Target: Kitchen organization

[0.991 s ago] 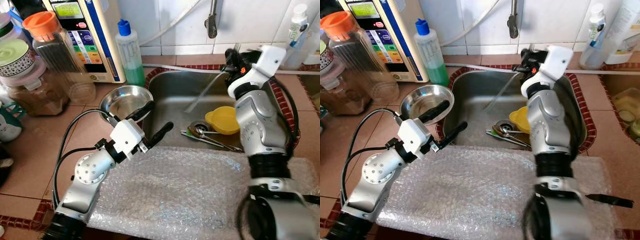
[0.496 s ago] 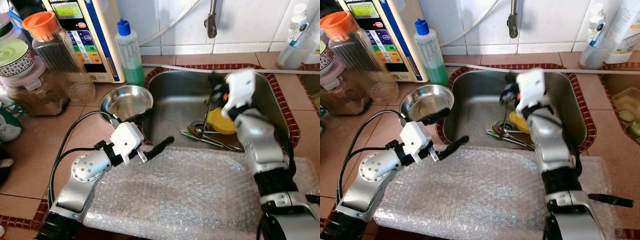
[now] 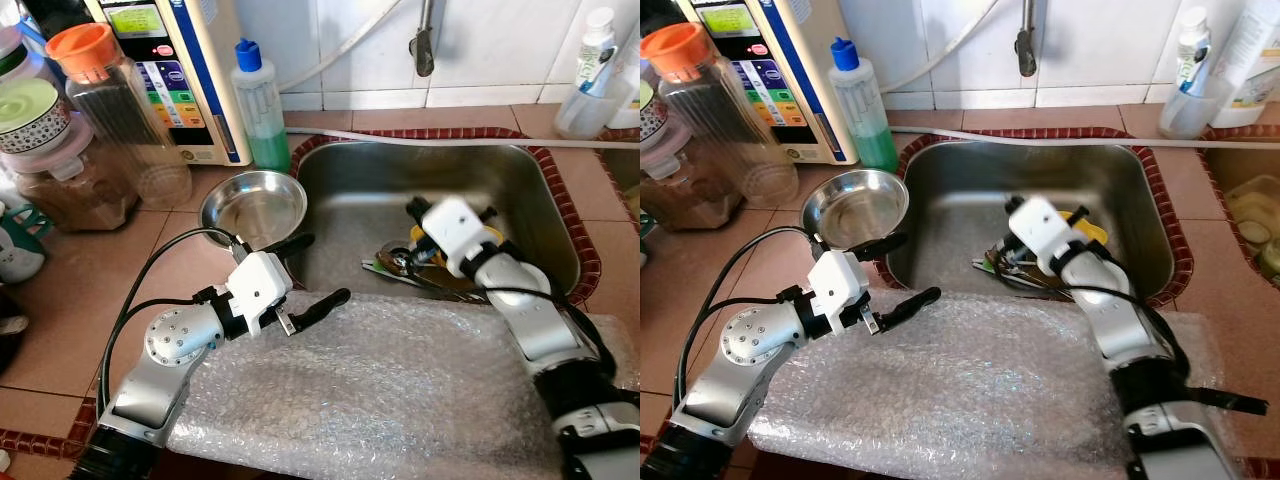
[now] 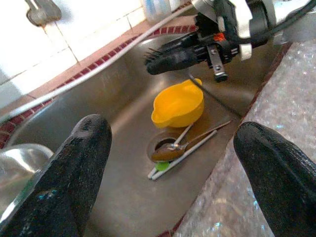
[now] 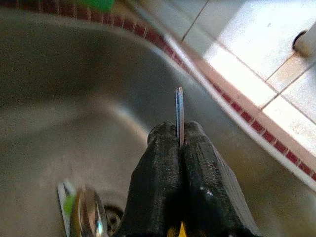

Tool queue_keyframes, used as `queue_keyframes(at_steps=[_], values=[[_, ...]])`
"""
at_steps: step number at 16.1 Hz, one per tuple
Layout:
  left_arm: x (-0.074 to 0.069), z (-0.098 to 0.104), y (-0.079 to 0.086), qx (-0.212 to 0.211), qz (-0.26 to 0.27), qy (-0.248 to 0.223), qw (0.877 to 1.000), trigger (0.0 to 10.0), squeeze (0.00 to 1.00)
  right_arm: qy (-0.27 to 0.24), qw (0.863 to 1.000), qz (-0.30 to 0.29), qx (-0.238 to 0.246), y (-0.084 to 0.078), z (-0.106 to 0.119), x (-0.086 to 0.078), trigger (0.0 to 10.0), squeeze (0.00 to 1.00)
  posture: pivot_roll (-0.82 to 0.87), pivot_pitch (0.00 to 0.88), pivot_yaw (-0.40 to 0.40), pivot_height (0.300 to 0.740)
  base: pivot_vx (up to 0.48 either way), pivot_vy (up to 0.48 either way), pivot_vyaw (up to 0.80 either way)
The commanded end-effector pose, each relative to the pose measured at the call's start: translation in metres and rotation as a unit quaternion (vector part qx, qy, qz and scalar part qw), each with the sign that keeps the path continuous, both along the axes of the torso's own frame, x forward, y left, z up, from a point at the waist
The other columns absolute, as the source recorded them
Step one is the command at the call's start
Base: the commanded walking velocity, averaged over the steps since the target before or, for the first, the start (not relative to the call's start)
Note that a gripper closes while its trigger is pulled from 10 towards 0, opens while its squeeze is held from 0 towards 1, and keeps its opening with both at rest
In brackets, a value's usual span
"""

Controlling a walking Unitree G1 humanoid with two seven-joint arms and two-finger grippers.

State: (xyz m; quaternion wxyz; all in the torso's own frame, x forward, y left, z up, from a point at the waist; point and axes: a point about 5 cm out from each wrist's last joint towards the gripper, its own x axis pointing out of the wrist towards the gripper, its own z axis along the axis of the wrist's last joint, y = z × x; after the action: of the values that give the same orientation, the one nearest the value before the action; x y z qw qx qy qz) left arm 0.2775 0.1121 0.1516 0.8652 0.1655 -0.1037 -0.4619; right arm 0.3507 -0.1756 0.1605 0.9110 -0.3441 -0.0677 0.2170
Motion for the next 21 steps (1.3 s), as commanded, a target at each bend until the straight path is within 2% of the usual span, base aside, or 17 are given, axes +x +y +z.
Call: queue_keyframes(at_steps=[1,2,3,5,8,11,12,13,14,15,16,17,18,21], values=[[-0.003,0.0,0.0,0.014,-0.011,0.001,1.0,10.0,1.0,-0.005,1.0,0.009,-0.017,0.002,-0.002,-0.001,10.0,0.0,-0.2,0.189,0.149,0.74,0.0,0.0,0.0],[-0.003,-0.002,0.001,0.02,-0.013,0.004,1.0,10.0,1.0,-0.009,1.0,0.002,-0.019,-0.001,-0.001,-0.001,10.0,1.0,-0.2,0.19,0.149,0.74,0.0,0.0,0.0],[-0.003,-0.003,0.001,0.023,-0.012,0.006,1.0,10.0,1.0,-0.017,0.999,-0.003,-0.037,-0.004,-0.001,0.0,10.0,1.0,-0.21,0.188,0.15,0.74,0.0,0.0,0.0],[-0.002,-0.003,0.002,0.024,-0.01,0.005,1.0,10.0,1.0,-0.026,0.999,-0.015,-0.04,-0.007,0.0,0.001,10.0,1.0,-0.21,0.188,0.15,0.74,0.0,0.0,0.0],[0.001,-0.003,0.004,0.027,0.005,-0.001,1.0,10.0,1.0,-0.043,0.994,-0.062,0.079,-0.01,0.015,0.006,10.0,1.0,-0.21,0.186,0.148,0.74,0.0,0.0,0.0],[0.004,-0.002,0.008,0.016,0.025,-0.005,1.0,10.0,1.0,-0.022,0.985,-0.07,0.156,-0.005,0.014,0.007,10.0,1.0,-0.21,0.184,0.15,0.74,0.0,0.0,0.0],[0.006,-0.001,0.01,0.015,0.033,-0.006,0.999,10.0,1.0,-0.016,0.98,-0.072,0.185,-0.003,0.015,0.007,10.0,1.0,-0.21,0.184,0.15,0.74,0.0,0.0,0.0],[0.011,0.001,0.016,0.006,0.056,-0.01,0.998,10.0,1.0,0.0,0.969,-0.068,0.238,0.003,0.016,0.007,10.0,1.0,-0.21,0.179,0.152,0.74,0.0,0.0,0.0],[0.015,0.004,0.022,-0.005,0.075,-0.012,0.997,10.0,1.0,0.009,0.961,-0.06,0.268,0.009,0.017,0.006,10.0,1.0,-0.21,0.179,0.152,0.74,0.0,0.0,0.0],[0.019,0.006,0.027,-0.011,0.094,-0.014,0.995,10.0,1.0,0.01,0.962,-0.046,0.27,0.016,0.019,0.004,10.0,1.0,-0.21,0.174,0.149,0.74,0.0,0.0,0.0],[0.029,0.01,0.039,-0.018,0.137,-0.024,0.99,10.0,1.0,0.007,0.966,-0.012,0.257,0.031,0.022,-0.002,10.0,1.0,-0.21,0.171,0.145,0.74,0.0,0.0,0.0],[0.03,0.011,0.042,-0.03,0.145,-0.02,0.989,10.0,1.0,0.007,0.966,-0.002,0.258,0.035,0.023,-0.003,10.0,1.0,-0.21,0.17,0.143,0.74,0.0,0.0,0.0],[0.036,0.013,0.052,-0.043,0.178,-0.022,0.983,10.0,1.0,0.005,0.966,0.016,0.257,0.044,0.026,-0.007,10.0,1.0,-0.21,0.169,0.14,0.74,0.0,0.0,0.0],[0.044,0.019,0.069,-0.092,0.229,-0.021,0.969,10.0,1.0,0.014,0.965,0.036,0.26,0.054,0.029,-0.012,10.0,1.0,-0.22,0.167,0.135,0.74,0.0,0.0,0.0]])
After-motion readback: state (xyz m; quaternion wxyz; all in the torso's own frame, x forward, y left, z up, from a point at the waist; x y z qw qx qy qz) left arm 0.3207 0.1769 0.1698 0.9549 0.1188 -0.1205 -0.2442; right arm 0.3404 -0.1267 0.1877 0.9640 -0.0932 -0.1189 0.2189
